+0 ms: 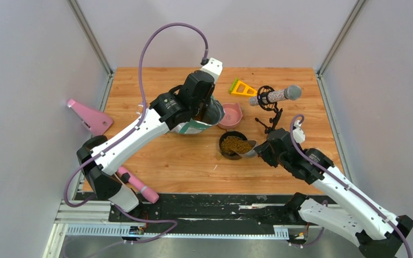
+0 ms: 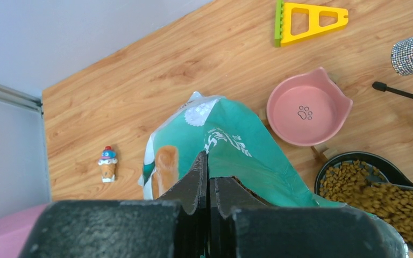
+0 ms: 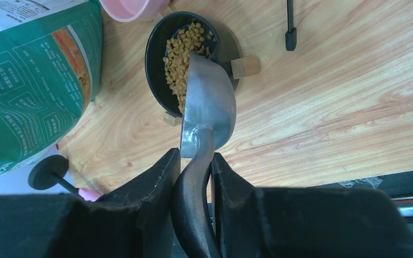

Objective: Serve the pet food
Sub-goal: Pour the pet food into the pet food bowl.

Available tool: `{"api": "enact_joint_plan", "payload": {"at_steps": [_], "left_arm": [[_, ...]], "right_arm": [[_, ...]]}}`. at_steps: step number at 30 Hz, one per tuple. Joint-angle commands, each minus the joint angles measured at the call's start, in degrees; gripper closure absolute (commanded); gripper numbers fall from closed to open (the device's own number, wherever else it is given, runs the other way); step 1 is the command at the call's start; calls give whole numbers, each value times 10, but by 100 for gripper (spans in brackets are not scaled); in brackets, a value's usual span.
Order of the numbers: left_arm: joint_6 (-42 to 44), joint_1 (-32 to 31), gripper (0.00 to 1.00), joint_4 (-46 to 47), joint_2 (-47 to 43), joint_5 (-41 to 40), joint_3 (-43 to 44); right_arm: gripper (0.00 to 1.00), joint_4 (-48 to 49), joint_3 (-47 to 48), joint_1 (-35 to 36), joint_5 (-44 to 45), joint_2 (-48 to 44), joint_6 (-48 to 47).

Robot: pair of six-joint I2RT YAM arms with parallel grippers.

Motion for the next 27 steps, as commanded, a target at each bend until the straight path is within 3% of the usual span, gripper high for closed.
{"api": "enact_joint_plan", "payload": {"at_steps": [1,27], "left_arm": [[-10,5,100,10,-27,-11,0],[2,5,100,22,-31,-21,-13]], "right_arm": [[100,-20,50,-1,31,28,-34],[100,-43,136,-2,27,102,-170]]}}
